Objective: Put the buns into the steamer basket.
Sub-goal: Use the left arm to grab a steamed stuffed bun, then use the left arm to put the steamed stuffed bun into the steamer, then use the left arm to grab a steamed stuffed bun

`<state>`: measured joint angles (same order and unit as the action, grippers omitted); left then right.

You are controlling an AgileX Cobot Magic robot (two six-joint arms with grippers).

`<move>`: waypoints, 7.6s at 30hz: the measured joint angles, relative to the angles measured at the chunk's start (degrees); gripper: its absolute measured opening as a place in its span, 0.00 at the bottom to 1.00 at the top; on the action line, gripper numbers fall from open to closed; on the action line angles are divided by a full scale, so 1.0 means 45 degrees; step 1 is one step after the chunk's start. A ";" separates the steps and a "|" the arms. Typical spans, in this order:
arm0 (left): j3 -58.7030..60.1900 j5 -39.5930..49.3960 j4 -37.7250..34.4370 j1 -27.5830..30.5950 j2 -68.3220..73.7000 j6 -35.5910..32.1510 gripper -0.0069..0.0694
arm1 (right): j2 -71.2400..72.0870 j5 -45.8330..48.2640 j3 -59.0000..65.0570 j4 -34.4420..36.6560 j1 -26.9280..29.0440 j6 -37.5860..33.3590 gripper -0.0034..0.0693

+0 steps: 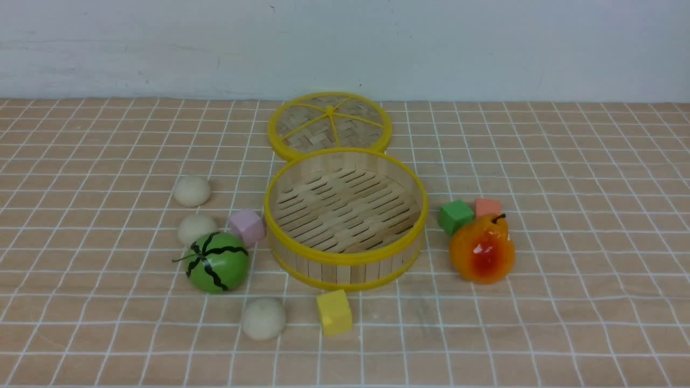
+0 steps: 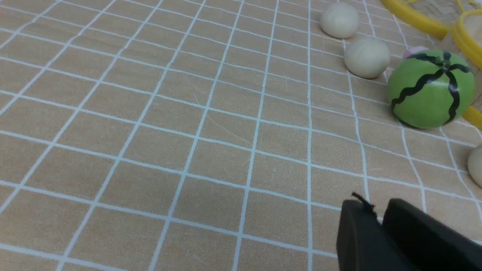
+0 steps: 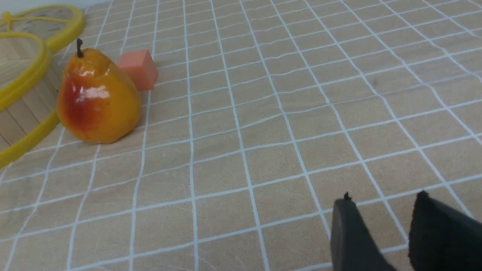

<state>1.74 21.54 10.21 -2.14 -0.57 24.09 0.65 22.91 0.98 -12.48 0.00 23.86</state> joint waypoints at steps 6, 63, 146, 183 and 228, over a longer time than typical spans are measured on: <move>0.0000 0.0000 0.0000 0.0000 0.0000 0.0000 0.21 | 0.0000 0.0000 0.0000 0.0000 0.0000 0.0000 0.38; -0.6948 -0.0815 -0.3042 0.0000 0.2247 0.0619 0.26 | 0.0000 0.0000 0.0000 0.0000 0.0000 0.0000 0.38; -2.4791 0.8697 -0.5184 -0.5456 2.4496 -0.3669 0.08 | 0.0000 0.0000 0.0000 0.0000 0.0000 0.0000 0.38; -2.8792 1.0787 -0.2020 -0.3794 2.3739 -0.2095 0.72 | 0.0000 0.0000 0.0000 0.0000 0.0000 0.0000 0.38; -2.4588 0.4336 -0.0925 -0.0763 2.8601 -0.1007 0.08 | 0.0000 0.0000 0.0000 0.0000 0.0000 0.0000 0.38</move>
<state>-108.90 41.05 6.05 -5.57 128.13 19.56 0.65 22.91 0.98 -12.48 0.00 23.86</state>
